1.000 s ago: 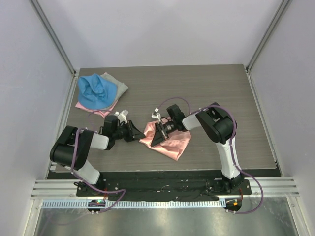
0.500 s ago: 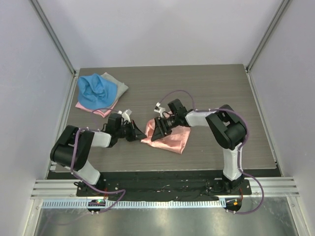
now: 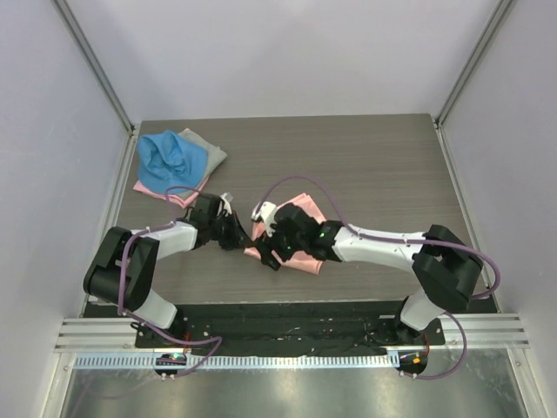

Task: Fold the napkin, place the utensils inside, and roll it up
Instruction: Roll the napkin with the utensil

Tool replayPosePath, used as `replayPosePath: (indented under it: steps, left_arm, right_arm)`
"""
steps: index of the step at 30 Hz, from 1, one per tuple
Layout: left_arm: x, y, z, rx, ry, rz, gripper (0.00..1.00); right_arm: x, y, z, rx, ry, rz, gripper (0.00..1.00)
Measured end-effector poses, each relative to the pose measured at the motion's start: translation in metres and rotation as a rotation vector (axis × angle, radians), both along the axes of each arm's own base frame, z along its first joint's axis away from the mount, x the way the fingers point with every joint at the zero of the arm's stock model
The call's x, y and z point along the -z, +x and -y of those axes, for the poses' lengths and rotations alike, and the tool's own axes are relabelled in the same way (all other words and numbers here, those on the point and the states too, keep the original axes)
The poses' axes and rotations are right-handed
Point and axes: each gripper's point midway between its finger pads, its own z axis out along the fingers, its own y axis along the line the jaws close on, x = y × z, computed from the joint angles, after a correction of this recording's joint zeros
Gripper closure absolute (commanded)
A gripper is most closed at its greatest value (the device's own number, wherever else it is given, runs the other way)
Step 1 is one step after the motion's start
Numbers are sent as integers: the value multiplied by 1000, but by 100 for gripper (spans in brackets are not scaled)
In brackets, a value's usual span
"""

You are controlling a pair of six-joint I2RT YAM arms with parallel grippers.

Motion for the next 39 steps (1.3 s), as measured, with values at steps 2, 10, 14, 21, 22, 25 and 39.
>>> replayPosePath:
  steps: [2,10,14,21,22,25,39]
  left_arm:
    - [-1,0,-2,-7,20,-19,100]
    - [0,-3,-9,-14,72,-60,100]
    - [0,-4,-11,-13,86,-70,100]
    - [0,-5,-14,-8,109,-77,100]
    - [1,-5,-14,-9,111,-80,100]
    - [0,-6,-15,-12,117,-81,100]
    - [-1,-6,-17,-11,128,-80,100]
  right_arm:
    - [5,-10,-1,-16,-50,57,27]
    - [32,2,42,92,-210,103,26]
    - [40,-5,52,93,-251,76,26]
    - [35,-19,66,115,-244,32,28]
    - [33,-22,68,120,-233,25,29]
    - [33,-27,71,128,-223,3,30]
    - [47,-30,79,110,-256,-30,24]
